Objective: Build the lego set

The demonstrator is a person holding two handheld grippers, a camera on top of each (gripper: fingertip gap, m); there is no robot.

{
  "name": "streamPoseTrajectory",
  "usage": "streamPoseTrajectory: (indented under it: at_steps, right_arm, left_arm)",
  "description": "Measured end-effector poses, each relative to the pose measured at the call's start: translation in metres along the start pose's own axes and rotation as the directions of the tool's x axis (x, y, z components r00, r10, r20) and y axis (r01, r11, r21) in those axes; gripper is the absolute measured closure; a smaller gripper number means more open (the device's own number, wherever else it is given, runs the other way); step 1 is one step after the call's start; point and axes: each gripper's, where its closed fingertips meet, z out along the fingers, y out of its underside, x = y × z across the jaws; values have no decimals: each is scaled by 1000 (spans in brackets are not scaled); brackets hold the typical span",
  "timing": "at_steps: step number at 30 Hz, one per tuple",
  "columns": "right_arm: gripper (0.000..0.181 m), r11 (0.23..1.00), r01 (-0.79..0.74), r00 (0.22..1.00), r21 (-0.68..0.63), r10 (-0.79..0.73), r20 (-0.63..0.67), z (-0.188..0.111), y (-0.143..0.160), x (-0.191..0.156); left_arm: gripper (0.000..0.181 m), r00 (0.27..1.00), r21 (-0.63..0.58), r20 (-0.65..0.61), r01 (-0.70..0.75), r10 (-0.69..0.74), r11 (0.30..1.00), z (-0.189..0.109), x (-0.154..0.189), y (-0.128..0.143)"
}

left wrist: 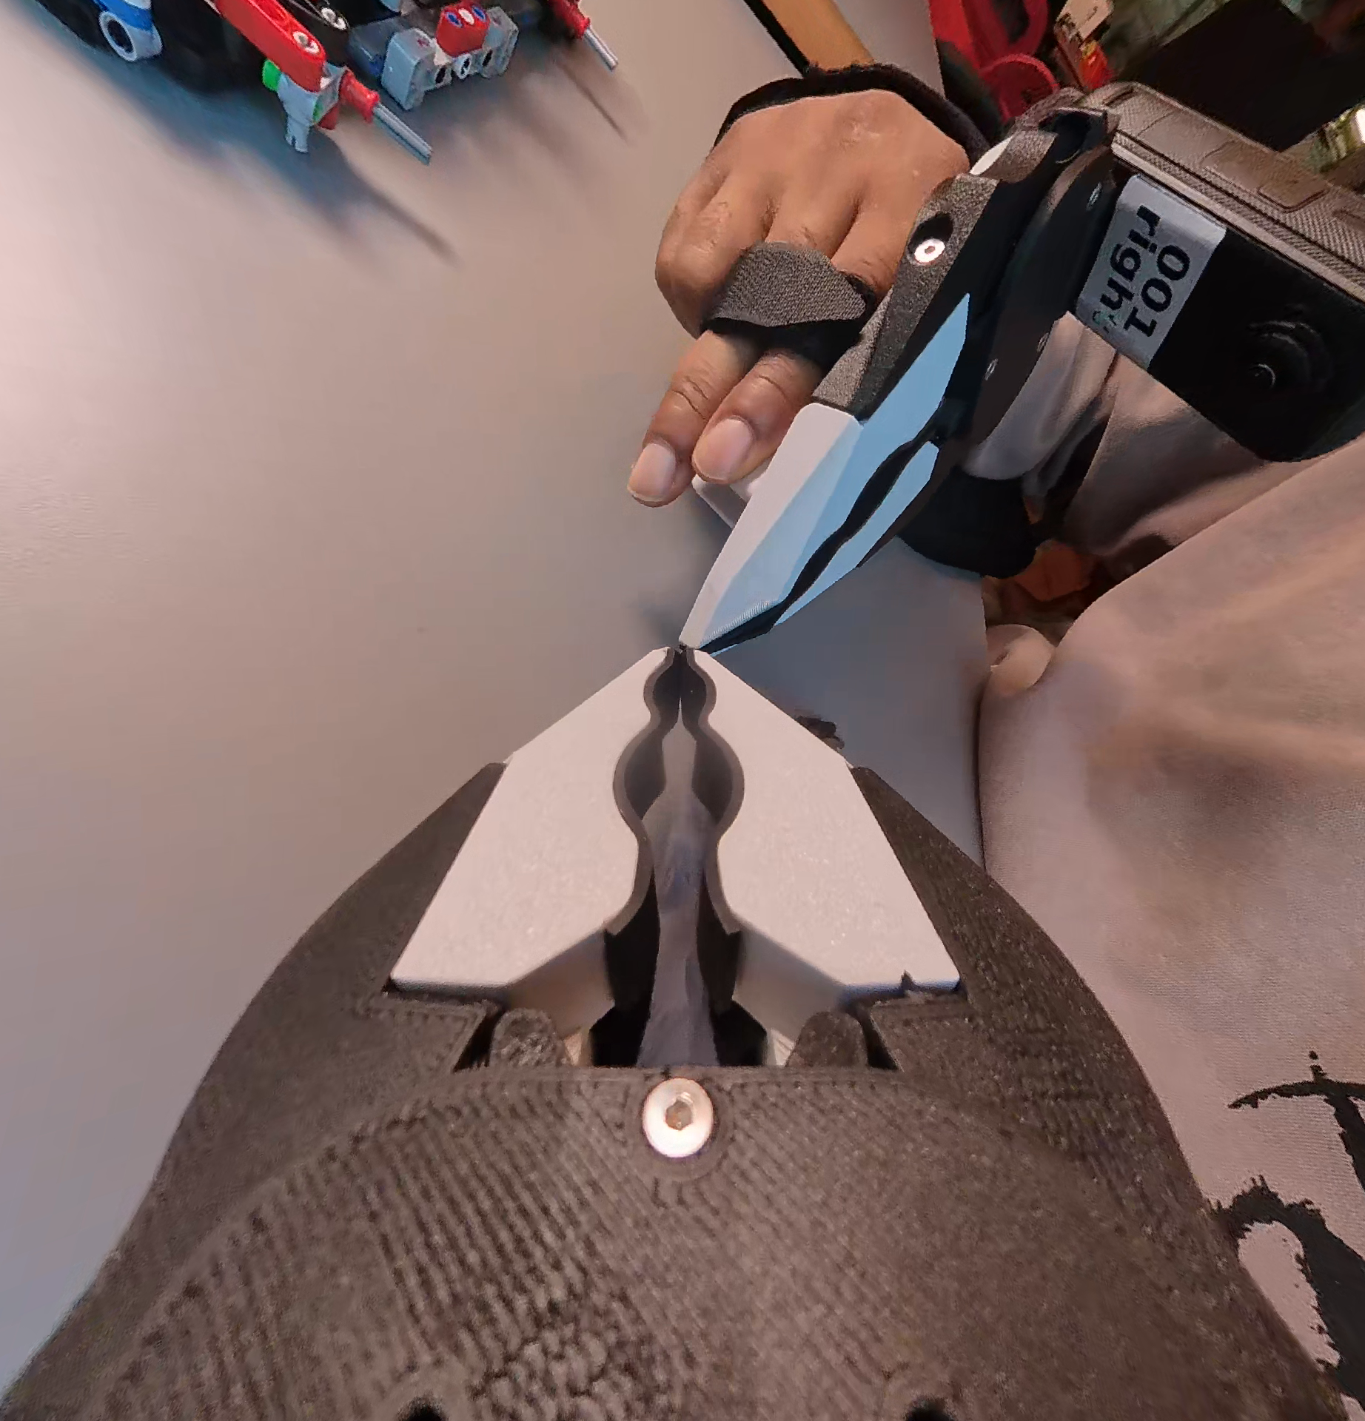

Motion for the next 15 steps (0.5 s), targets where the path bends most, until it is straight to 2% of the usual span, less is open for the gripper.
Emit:
streamPoseTrajectory:
  at_steps: [15]
  right_arm:
    - [181,983,155,985,-98,-161,-60,-1,2,-8]
  left_arm:
    - [181,999,-28,31,-10,10,1000,7,-2,3]
